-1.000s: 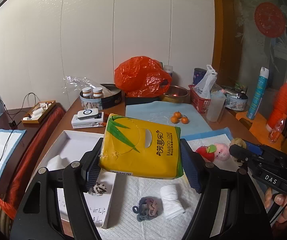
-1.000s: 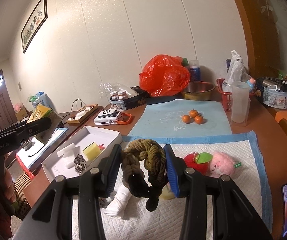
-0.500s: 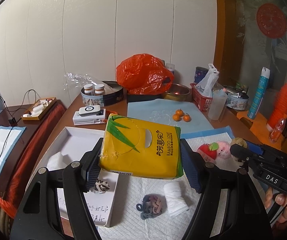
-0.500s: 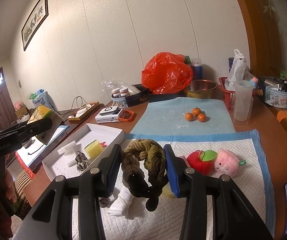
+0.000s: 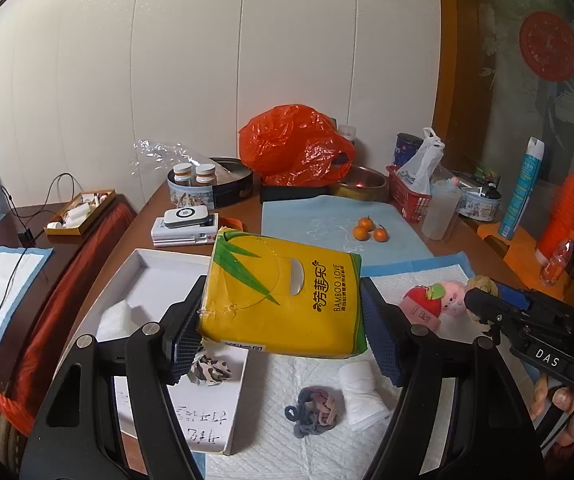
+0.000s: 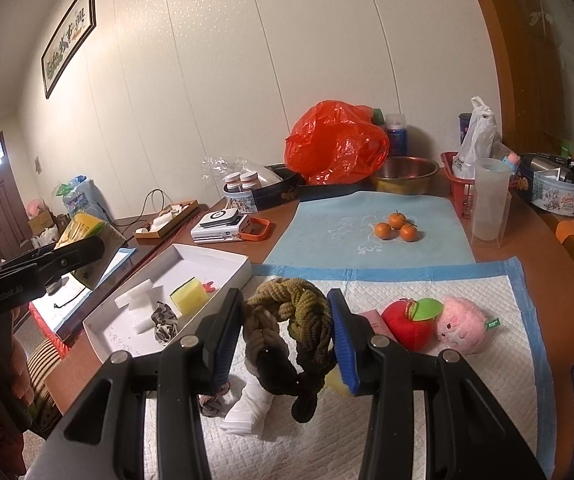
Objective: Organize soft objects
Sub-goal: 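Lift the rope knot and tissue pack and carry both toward the white tray, then release the tissue pack and rope knot into the white tray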
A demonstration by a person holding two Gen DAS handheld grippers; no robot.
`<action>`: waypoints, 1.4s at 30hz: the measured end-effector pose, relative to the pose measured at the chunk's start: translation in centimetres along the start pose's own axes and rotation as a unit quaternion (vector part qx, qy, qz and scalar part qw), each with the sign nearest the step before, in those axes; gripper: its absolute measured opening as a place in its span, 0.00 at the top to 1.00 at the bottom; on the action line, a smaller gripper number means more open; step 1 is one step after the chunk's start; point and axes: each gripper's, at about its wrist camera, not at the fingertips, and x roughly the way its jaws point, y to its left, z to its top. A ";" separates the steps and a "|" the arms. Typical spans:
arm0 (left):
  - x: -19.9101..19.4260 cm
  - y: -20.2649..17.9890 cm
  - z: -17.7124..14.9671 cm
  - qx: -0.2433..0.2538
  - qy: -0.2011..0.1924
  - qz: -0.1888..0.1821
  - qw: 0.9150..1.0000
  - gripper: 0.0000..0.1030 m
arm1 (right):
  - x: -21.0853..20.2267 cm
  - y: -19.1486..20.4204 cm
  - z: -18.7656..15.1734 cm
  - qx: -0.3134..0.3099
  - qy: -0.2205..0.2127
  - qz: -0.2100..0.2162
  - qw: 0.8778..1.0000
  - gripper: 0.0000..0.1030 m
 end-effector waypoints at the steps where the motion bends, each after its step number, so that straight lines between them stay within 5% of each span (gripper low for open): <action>1: 0.0 0.1 0.0 -0.001 0.000 0.000 1.000 0.30 | 0.0 0.0 0.0 0.000 0.000 0.000 1.000 0.59; 13: 0.0 3.8 0.2 -0.011 -0.003 0.010 1.000 0.30 | 1.1 1.7 1.1 -0.015 0.003 0.000 1.000 0.59; 27: -0.7 16.5 1.1 -0.033 -0.008 0.059 0.998 0.30 | 5.5 10.9 5.6 -0.040 -0.008 0.054 0.998 0.58; 38: 4.1 22.3 -3.3 -0.057 0.087 0.028 0.994 0.30 | 15.4 18.8 1.4 -0.027 0.118 0.098 0.988 0.58; 42: 6.4 23.2 -4.5 -0.063 0.120 0.041 0.990 0.22 | 17.6 20.4 -0.9 -0.022 0.149 0.092 0.984 0.53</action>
